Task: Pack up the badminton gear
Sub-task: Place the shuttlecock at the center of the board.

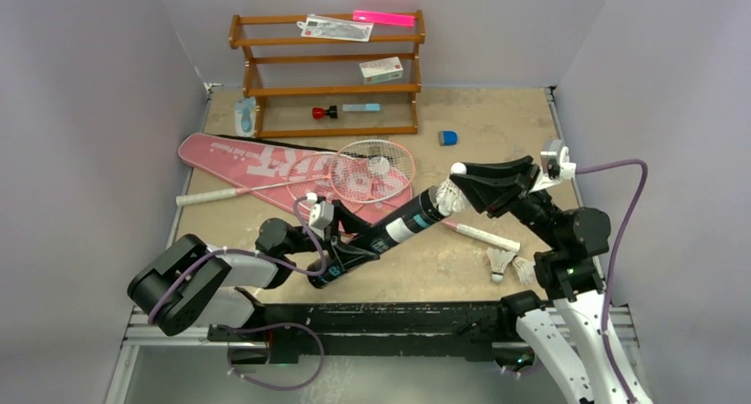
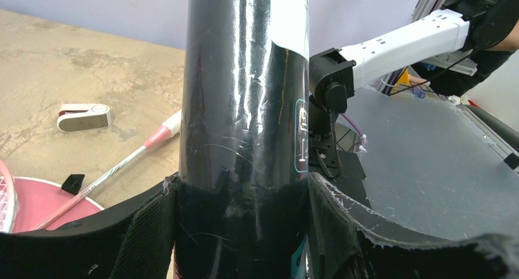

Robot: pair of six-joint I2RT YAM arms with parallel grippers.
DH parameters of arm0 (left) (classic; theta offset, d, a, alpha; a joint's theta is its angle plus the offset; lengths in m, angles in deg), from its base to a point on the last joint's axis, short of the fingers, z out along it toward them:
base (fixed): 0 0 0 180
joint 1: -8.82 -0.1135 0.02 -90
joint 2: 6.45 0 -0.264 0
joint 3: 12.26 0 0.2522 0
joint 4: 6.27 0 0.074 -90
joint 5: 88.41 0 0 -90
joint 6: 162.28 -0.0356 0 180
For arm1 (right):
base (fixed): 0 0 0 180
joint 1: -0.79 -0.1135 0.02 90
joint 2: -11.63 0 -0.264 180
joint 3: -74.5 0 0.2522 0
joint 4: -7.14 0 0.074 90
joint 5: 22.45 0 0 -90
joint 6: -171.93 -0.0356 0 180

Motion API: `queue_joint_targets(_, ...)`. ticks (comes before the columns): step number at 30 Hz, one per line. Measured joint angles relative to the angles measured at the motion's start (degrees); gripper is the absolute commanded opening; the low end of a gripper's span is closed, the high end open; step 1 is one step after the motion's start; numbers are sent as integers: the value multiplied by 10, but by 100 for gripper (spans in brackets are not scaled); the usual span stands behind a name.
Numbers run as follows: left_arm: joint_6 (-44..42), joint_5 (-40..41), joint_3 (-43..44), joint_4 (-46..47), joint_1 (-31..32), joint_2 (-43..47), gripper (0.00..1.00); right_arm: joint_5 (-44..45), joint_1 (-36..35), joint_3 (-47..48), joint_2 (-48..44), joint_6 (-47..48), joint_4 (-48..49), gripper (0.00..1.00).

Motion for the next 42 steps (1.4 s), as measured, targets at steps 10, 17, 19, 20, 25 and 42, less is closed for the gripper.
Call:
queue_joint_targets(10, -60, 8, 2, -136, -31, 103, 54, 150, 0, 34, 39, 13, -165, 17)
queue_joint_targets(17, -132, 97, 43, -388, -34, 214, 53, 245, 0, 43, 126, 14, -302, 7)
queue_joint_targets(19, -137, 124, 51, -437, -34, 213, 53, 252, 0, 40, 165, 1, -325, 4)
queue_joint_targets(20, -138, 135, 52, -456, -34, 213, 53, 252, 0, 35, 183, -6, -329, 3)
queue_joint_targets(25, -139, 200, 55, -540, -34, 218, 53, 235, 0, -18, 287, -52, -360, 8)
queue_joint_targets(42, -165, 261, 55, -612, -34, 234, 53, 242, -88, -90, 361, -124, -350, 70)
